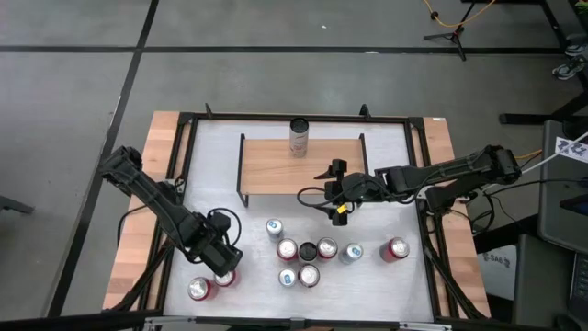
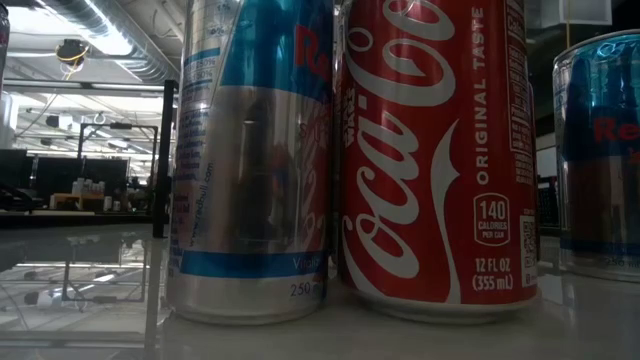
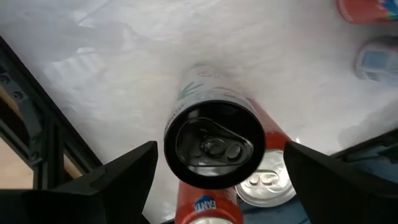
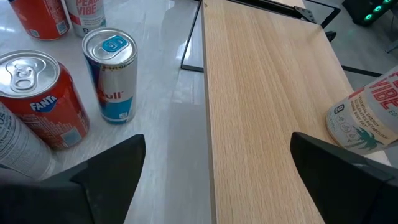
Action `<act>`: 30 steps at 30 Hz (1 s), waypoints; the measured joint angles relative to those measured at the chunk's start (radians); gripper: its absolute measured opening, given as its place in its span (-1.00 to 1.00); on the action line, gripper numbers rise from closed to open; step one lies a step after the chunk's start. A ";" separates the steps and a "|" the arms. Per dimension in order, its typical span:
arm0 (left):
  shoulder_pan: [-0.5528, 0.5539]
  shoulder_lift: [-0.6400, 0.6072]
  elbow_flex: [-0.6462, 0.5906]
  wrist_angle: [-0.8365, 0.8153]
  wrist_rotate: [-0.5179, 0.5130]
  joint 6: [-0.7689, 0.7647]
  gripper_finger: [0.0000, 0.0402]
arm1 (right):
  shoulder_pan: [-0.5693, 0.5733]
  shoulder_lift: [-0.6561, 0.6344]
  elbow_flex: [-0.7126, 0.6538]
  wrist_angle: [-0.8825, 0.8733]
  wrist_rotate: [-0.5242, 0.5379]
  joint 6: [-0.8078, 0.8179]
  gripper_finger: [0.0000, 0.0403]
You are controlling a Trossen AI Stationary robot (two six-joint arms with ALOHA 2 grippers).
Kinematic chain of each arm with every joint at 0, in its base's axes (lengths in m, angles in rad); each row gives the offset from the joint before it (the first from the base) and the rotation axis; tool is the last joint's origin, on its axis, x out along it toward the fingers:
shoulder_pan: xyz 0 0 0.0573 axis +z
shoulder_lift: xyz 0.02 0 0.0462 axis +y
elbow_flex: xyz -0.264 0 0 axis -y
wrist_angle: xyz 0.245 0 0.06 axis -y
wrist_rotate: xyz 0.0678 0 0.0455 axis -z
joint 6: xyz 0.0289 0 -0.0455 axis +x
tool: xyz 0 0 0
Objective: Place canned beverage on shelf
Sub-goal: Put the left white soda can on the shelf
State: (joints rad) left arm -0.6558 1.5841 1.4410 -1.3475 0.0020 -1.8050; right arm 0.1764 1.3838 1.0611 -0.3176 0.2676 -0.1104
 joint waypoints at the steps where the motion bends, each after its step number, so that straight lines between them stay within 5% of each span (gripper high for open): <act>1: -0.001 0.007 0.000 -0.001 -0.002 0.000 0.70 | 0.000 0.000 0.000 0.000 0.000 0.000 0.95; 23: -0.026 0.119 0.000 -0.015 -0.043 -0.021 0.70 | 0.000 0.000 0.000 0.000 0.000 0.000 0.95; 30: -0.025 0.119 0.000 -0.034 -0.044 -0.021 0.43 | 0.000 0.000 0.000 0.000 0.000 0.000 0.95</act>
State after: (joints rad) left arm -0.6807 1.7027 1.4406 -1.3815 -0.0425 -1.8263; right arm 0.1764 1.3838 1.0611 -0.3180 0.2676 -0.1104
